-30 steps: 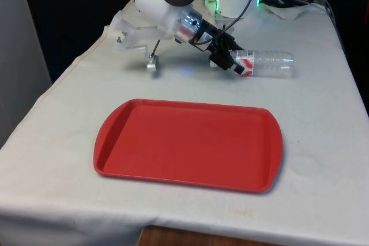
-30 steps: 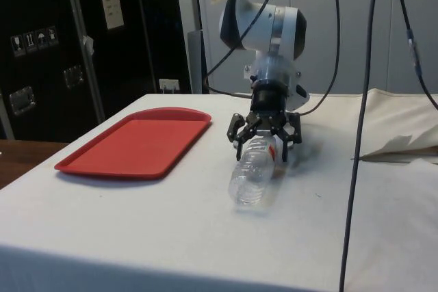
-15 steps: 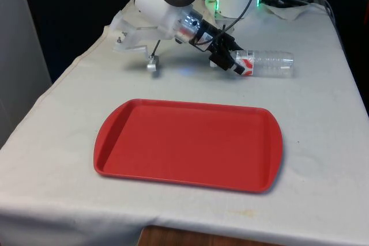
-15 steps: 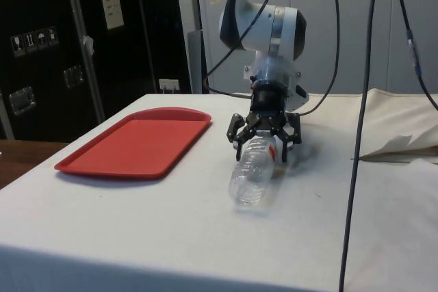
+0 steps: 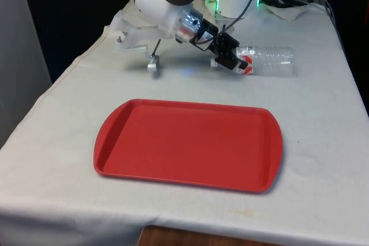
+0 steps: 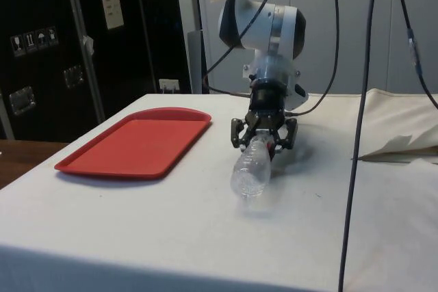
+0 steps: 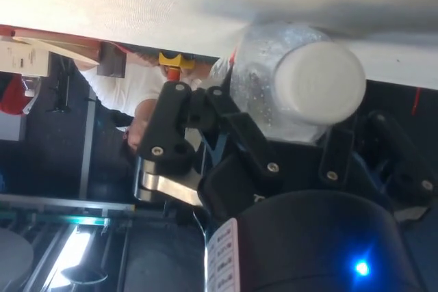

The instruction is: Place the bottle upright on the tray.

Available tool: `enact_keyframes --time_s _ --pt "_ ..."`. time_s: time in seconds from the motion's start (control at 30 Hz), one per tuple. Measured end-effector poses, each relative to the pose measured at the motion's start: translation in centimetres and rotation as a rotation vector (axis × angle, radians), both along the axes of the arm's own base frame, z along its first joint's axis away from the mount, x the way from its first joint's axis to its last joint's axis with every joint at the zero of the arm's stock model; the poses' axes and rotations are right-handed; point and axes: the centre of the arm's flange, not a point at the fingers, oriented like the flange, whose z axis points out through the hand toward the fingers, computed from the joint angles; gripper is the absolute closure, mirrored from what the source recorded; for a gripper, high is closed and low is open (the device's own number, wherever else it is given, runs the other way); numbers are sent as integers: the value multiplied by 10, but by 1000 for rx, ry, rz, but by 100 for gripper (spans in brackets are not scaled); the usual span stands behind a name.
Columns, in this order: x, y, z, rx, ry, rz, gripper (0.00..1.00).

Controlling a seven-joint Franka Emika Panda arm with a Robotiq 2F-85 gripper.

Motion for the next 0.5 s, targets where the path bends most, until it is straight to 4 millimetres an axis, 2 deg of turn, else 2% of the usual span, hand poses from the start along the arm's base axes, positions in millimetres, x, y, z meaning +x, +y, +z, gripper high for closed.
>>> enact_keyframes --time_s 0.13,0.5 --pt "0 0 1 3 -2 0 66" --pt "3 2 12 7 -5 -4 67"
